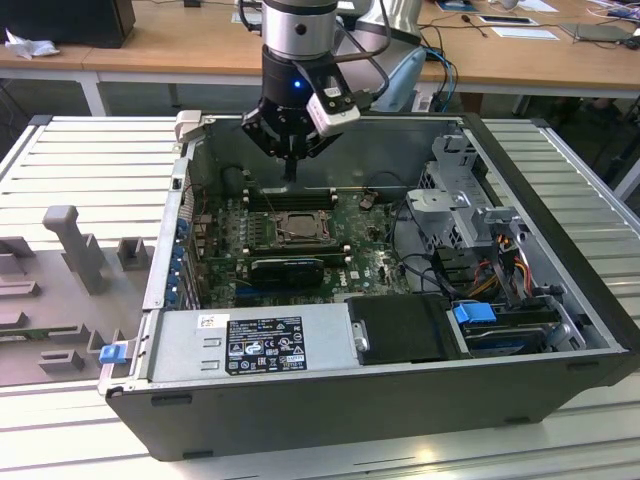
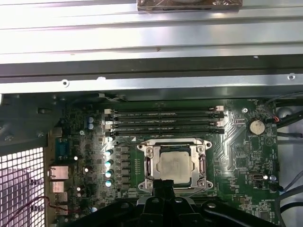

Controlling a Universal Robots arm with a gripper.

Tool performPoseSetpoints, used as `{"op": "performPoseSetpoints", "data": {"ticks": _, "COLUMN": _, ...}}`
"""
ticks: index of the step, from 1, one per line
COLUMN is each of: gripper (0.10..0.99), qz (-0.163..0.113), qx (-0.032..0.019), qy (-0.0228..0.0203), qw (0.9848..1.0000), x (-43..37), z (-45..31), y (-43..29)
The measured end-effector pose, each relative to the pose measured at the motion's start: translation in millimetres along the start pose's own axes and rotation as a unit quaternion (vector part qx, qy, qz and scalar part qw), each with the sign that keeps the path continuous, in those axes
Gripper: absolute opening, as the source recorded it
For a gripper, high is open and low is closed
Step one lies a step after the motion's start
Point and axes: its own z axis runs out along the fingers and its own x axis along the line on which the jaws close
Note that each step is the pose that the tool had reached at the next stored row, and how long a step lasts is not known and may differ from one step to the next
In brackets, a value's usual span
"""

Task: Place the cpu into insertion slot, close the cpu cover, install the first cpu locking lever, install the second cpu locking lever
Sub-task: 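Install the first cpu locking lever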

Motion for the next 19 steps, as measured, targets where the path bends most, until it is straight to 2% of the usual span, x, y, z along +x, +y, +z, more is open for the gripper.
{"op": "performPoseSetpoints", "data": {"ticks": 10, "gripper": 0.106, "qz": -0.001, "qx": -0.0008, "qy": 0.0001, "qw": 1.0, "x": 13.8, "z": 1.2, "y": -0.5}}
{"op": "performPoseSetpoints", "data": {"ticks": 14, "gripper": 0.106, "qz": -0.001, "qx": -0.0009, "qy": 0.0001, "qw": 1.0, "x": 17.0, "z": 1.6, "y": -0.7}}
{"op": "performPoseSetpoints", "data": {"ticks": 19, "gripper": 0.106, "qz": -0.002, "qx": -0.0025, "qy": -0.0005, "qw": 1.0, "x": 28.8, "z": 5.7, "y": -1.2}}
